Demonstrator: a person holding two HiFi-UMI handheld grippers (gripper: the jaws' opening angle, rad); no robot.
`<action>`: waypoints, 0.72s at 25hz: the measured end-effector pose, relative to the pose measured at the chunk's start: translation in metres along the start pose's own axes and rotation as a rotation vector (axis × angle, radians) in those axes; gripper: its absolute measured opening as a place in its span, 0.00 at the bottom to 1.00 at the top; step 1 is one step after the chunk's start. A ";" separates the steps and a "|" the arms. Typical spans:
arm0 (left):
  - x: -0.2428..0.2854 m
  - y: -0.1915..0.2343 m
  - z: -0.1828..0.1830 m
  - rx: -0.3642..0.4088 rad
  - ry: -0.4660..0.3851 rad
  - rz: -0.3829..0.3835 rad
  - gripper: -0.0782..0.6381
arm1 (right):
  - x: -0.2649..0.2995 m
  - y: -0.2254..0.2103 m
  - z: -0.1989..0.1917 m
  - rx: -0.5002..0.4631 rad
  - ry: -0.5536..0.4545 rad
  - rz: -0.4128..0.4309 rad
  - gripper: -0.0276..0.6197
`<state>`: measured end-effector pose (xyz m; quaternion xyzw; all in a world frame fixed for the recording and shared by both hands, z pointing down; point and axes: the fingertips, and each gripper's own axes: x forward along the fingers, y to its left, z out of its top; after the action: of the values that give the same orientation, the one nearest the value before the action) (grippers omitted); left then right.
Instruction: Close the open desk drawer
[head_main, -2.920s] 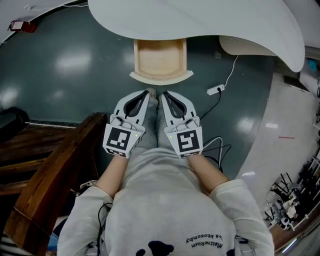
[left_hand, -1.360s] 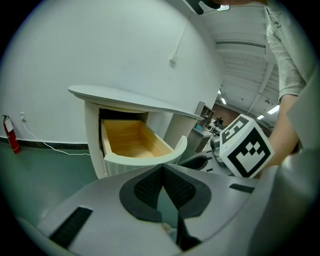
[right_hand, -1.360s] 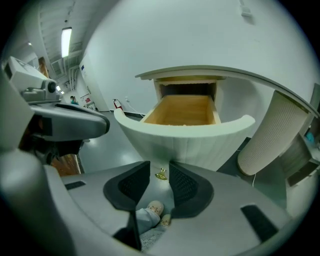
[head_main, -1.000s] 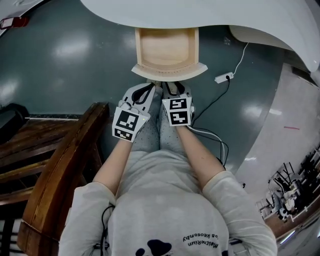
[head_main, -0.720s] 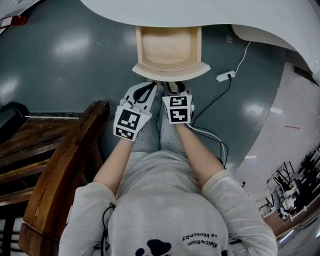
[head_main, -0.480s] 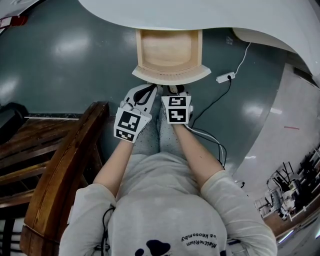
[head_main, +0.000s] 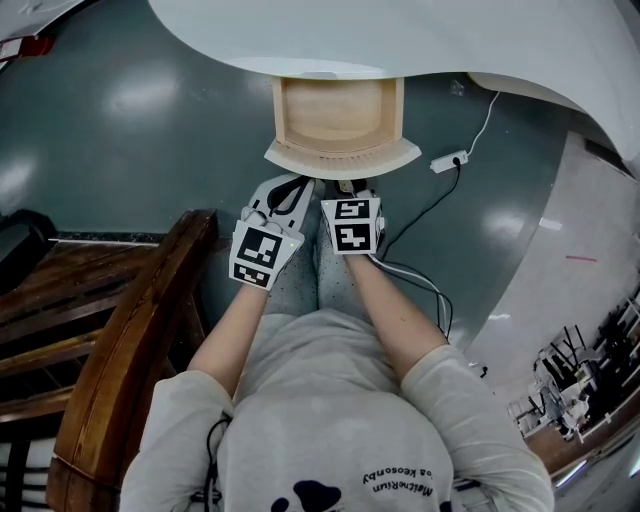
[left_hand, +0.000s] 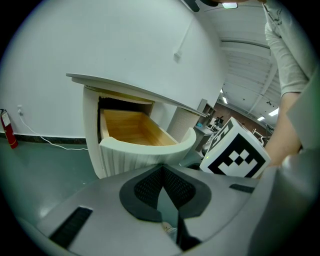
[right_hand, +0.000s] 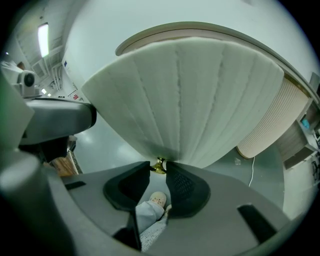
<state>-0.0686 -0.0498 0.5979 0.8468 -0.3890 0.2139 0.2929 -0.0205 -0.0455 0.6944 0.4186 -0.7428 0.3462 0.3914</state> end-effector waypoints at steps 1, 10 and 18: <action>0.001 0.002 0.002 -0.002 -0.003 0.004 0.12 | 0.001 -0.001 0.003 -0.002 -0.001 0.000 0.21; 0.015 0.021 0.021 -0.009 -0.025 0.022 0.12 | 0.012 -0.009 0.028 -0.012 -0.022 -0.001 0.21; 0.025 0.037 0.037 -0.014 -0.038 0.034 0.12 | 0.021 -0.015 0.052 -0.016 -0.043 -0.009 0.21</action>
<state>-0.0779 -0.1071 0.5975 0.8420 -0.4102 0.2002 0.2877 -0.0293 -0.1031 0.6920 0.4263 -0.7516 0.3296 0.3804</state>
